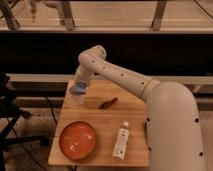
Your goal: Place the white sponge in the ceramic cup
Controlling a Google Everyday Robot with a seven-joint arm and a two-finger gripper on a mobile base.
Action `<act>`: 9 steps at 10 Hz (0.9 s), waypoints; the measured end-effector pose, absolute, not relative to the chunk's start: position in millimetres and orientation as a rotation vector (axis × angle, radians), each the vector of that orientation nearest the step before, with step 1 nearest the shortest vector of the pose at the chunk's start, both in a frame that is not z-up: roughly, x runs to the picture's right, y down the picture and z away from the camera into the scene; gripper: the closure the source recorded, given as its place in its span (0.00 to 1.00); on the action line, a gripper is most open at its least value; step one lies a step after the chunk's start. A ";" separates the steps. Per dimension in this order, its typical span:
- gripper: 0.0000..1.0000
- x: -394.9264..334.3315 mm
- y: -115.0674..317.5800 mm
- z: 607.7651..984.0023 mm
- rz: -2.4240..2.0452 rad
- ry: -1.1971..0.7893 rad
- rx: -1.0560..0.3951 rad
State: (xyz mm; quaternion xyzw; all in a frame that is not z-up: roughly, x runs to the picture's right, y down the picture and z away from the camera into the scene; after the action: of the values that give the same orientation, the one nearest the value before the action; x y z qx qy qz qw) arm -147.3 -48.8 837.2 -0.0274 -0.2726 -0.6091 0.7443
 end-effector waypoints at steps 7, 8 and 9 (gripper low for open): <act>0.60 -170.1 -41.8 833.0 -1.392 -0.570 -0.082; 0.48 -171.5 -41.6 832.8 -1.391 -0.565 -0.086; 0.38 -169.6 -42.0 833.6 -1.388 -0.558 -0.091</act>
State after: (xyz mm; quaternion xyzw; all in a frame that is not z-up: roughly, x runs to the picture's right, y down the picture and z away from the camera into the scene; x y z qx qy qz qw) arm -169.6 -42.0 833.6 -0.0414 -0.2535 -0.6308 0.7322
